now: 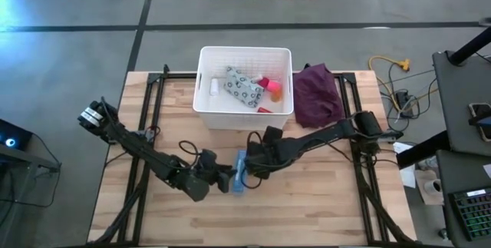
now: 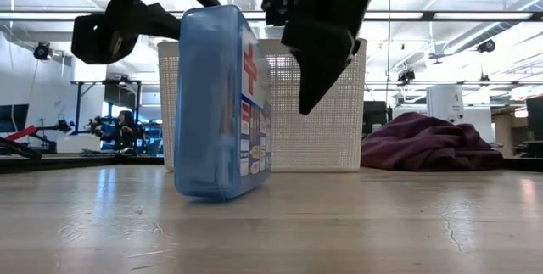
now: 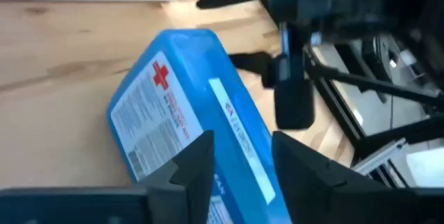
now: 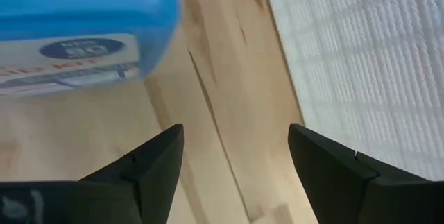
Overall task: Pick & place medical supplies in basket/bin
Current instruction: Put the first aid kit into the white bin
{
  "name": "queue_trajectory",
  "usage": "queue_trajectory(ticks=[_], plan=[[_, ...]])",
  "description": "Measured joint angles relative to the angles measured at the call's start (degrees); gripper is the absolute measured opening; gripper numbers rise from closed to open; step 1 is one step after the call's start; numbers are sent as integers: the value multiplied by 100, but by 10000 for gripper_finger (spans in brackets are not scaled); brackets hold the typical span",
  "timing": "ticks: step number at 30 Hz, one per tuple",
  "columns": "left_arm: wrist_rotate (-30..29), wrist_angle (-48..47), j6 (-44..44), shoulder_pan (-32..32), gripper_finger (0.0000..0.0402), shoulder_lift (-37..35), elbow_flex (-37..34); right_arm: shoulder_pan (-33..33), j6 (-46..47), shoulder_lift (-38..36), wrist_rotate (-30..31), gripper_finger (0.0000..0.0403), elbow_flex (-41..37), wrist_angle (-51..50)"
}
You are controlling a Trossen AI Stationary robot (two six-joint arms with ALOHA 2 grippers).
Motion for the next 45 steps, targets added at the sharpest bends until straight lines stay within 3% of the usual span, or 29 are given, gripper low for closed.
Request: queue_trajectory(ticks=[5, 15, 20, 24, 33, 37, 45], plan=[[77, -596, 0, 43, 177, -6, 275, 75, 832, -389, -67, 258, -141, -441], [458, -3809, 224, 298, 219, 314, 2144, 588, 3039, -1436, -290, 281, -1208, -916], [591, -3954, 386, 301, 247, 627, 2531, 903, 3916, -1795, -506, 295, -1671, -945], [909, -3827, 240, 303, 273, 814, 2575, 1084, 4113, -1959, -522, 308, -1914, -945], [947, -3839, -773, 418, 286, 1000, 2711, 1167, 3591, -2254, -517, 327, -2079, -1086], [962, -3810, -941, 493, 286, 1032, 2711, 1189, 3502, -2365, -456, 329, -2087, -1207], [1527, -3615, -979, 668, 286, 1316, 2718, 1187, 3151, -2396, -377, 329, -2110, -1255]])
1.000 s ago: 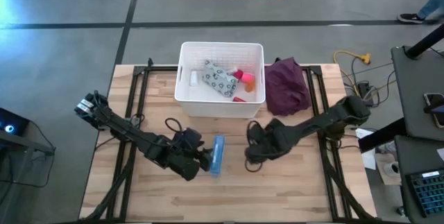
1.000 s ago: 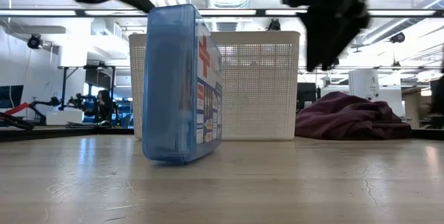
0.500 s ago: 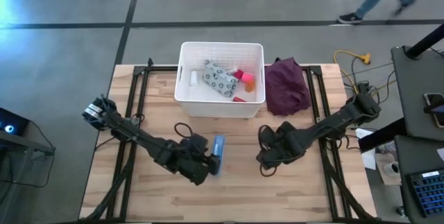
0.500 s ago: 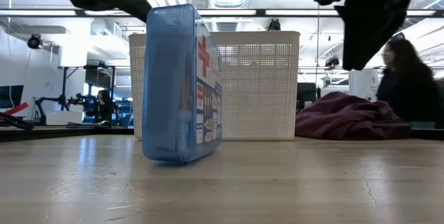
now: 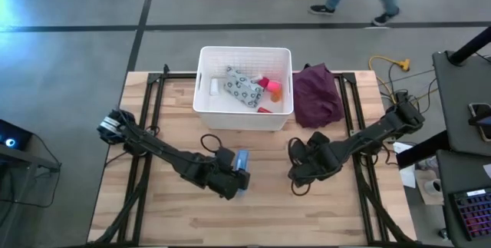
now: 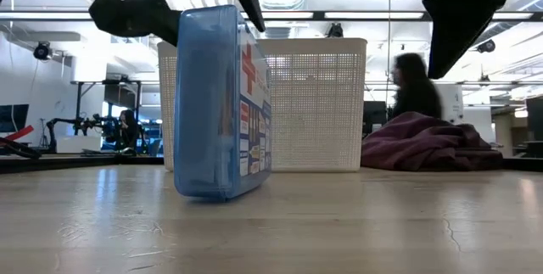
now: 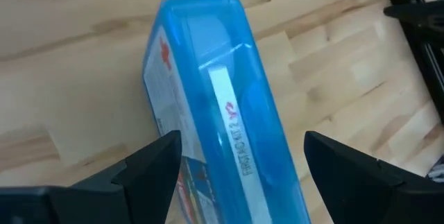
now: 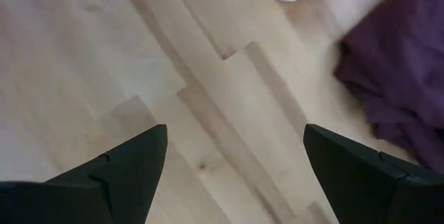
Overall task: Pick & place medical supplies in basket/bin
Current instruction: Put the first aid kit into the white bin
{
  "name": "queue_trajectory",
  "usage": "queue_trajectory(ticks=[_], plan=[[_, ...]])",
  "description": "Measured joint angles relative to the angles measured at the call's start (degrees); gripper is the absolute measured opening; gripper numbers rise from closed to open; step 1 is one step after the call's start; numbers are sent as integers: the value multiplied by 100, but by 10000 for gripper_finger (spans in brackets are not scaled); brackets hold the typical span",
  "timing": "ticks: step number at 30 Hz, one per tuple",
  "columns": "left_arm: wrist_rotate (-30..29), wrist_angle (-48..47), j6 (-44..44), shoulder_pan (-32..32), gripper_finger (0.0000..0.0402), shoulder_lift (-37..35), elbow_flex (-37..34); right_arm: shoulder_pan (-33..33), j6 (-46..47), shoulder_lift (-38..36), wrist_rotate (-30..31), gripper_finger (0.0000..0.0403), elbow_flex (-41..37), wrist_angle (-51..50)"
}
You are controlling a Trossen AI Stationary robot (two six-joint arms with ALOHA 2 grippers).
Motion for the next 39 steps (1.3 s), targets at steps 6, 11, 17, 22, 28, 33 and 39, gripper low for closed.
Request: queue_trajectory(ticks=[6, 11, 17, 22, 28, 33, 39], plan=[[149, 40, -3, 50, 286, 94, 0, -4, -4, 9, -271, 329, -200, 244], [295, -49, -2, 85, 286, 97, 0, -4, 106, 11, -462, 329, -489, 720], [373, -322, 0, 146, 285, 97, 0, -4, 260, 11, -795, 329, -862, 1707], [439, -428, 101, 185, 285, 97, -9, -4, 443, 13, -809, 329, -977, 2200], [643, -427, 153, 212, 274, 121, -49, -4, 431, 13, -741, 329, -913, 2226], [753, -384, 151, 223, 229, 139, -174, -4, 536, 15, -735, 329, -951, 2248], [774, -367, 151, 228, 157, 139, -175, -4, 569, 17, -732, 329, -1016, 2289]])
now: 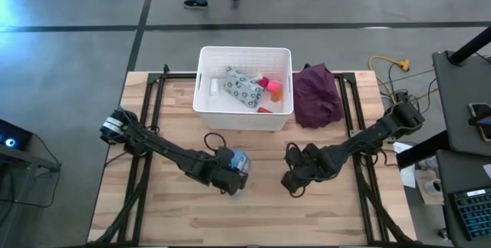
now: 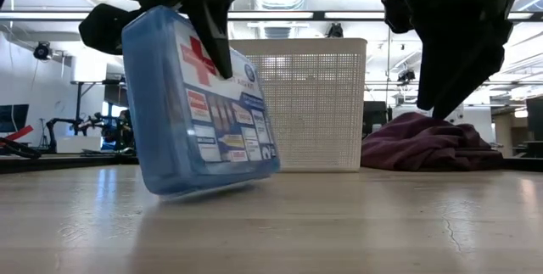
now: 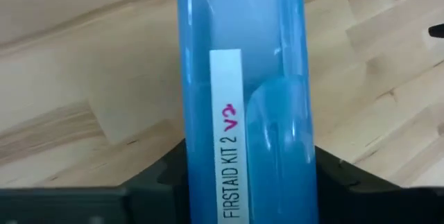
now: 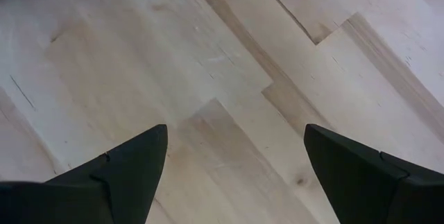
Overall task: Pick & place medical supplies in basket/bin
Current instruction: Put the first aid kit into the white bin
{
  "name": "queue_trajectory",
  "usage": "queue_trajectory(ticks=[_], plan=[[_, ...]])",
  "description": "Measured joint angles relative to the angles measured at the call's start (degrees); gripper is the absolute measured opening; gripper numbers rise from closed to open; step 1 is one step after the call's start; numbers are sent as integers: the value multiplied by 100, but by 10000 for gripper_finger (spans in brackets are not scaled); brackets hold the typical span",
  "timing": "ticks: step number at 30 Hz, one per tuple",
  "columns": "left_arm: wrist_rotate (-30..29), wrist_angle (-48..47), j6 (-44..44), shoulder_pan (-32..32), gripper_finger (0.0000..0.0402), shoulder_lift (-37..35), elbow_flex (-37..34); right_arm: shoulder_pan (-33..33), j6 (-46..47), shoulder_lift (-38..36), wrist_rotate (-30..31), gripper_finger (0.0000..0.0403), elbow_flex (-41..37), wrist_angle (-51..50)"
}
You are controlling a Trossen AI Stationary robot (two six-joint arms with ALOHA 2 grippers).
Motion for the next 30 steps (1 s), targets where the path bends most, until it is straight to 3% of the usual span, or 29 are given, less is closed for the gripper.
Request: queue_trajectory(ticks=[5, 9, 12, 18, 21, 25, 30], plan=[[-2, -84, 49, -14, 150, -21, 291, 0, -2, 0, 11, 327, -32, 38], [-318, -91, 536, -134, 150, -70, 1148, 0, -37, 0, 15, 327, -58, 45], [-963, -513, 1064, -234, 152, -79, 2058, 0, -61, 0, 44, 327, -73, 45], [-2577, -2914, 1342, 20, 152, -90, 3726, 0, -174, -19, 209, 327, -44, 41], [-2665, -3765, 1708, 560, 152, -105, 4402, 4, -251, -47, 212, 327, 9, 43], [-2592, -3939, 2949, 1713, 153, -111, 5186, 15, -396, -88, 208, 327, 41, 35], [-1258, -3898, 3982, 3505, 154, -137, 5504, 15, -544, -136, 205, 327, 42, 37]])
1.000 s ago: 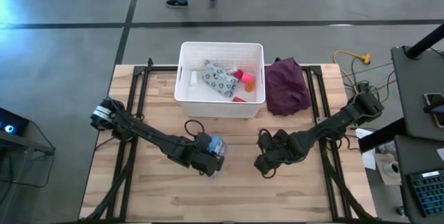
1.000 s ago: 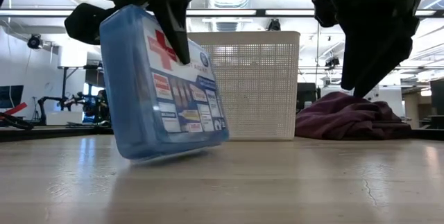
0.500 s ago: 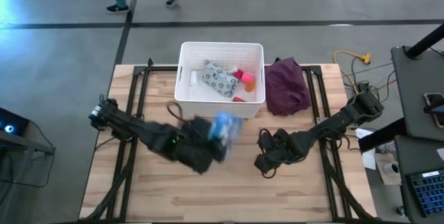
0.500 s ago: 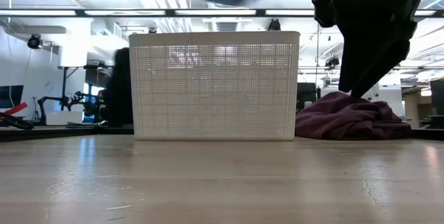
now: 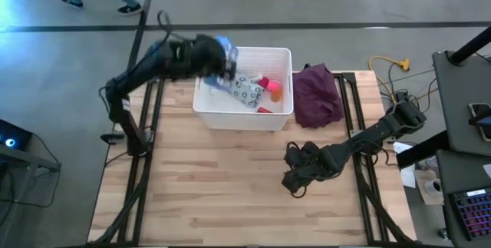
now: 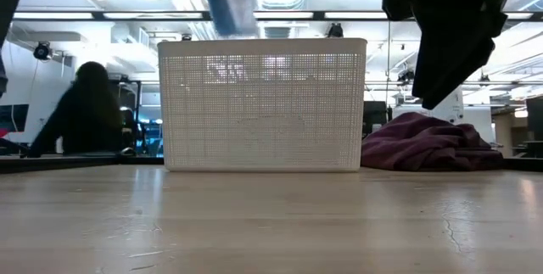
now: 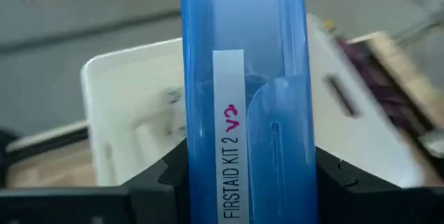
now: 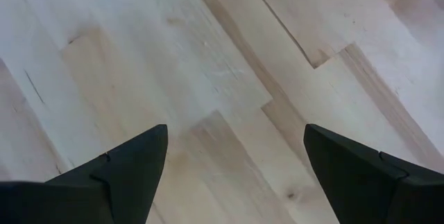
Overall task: Pick & place medical supplies in basket/bin
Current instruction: Put the first aid kit into the white bin, then return to Home Position
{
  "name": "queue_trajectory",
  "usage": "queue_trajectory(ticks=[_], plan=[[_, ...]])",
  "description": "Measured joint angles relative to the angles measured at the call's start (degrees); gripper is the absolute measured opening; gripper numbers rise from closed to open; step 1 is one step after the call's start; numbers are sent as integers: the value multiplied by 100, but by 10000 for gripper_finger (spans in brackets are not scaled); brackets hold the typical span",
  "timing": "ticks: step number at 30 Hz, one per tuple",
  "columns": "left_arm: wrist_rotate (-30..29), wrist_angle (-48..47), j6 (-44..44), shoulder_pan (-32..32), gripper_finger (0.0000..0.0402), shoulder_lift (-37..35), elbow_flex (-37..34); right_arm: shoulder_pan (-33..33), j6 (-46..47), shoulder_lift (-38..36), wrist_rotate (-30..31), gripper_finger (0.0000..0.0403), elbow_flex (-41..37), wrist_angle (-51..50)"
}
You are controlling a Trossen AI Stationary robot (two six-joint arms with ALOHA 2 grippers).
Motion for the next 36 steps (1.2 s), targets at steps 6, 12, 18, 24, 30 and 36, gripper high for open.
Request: queue_trajectory(ticks=[6, 12, 18, 24, 30, 36], plan=[[1169, 232, 175, 1033, 184, 15, -946, 0, -91, -9, -38, 327, -35, -12], [1152, 627, -101, 939, 253, 26, -2200, 48, -107, -9, -90, 327, -231, -30], [1143, 854, 47, 591, 296, -16, -2012, 111, -39, -9, -346, 327, -484, -23], [843, 840, 249, -227, 300, -112, -602, 125, 82, -11, -470, 327, -563, 34], [66, 728, 124, -1601, 300, -112, 150, 122, 23, -28, -111, 327, -265, 50], [-1150, 329, -976, -3055, 300, -107, -267, 109, -497, -31, 601, 327, 435, 54]])
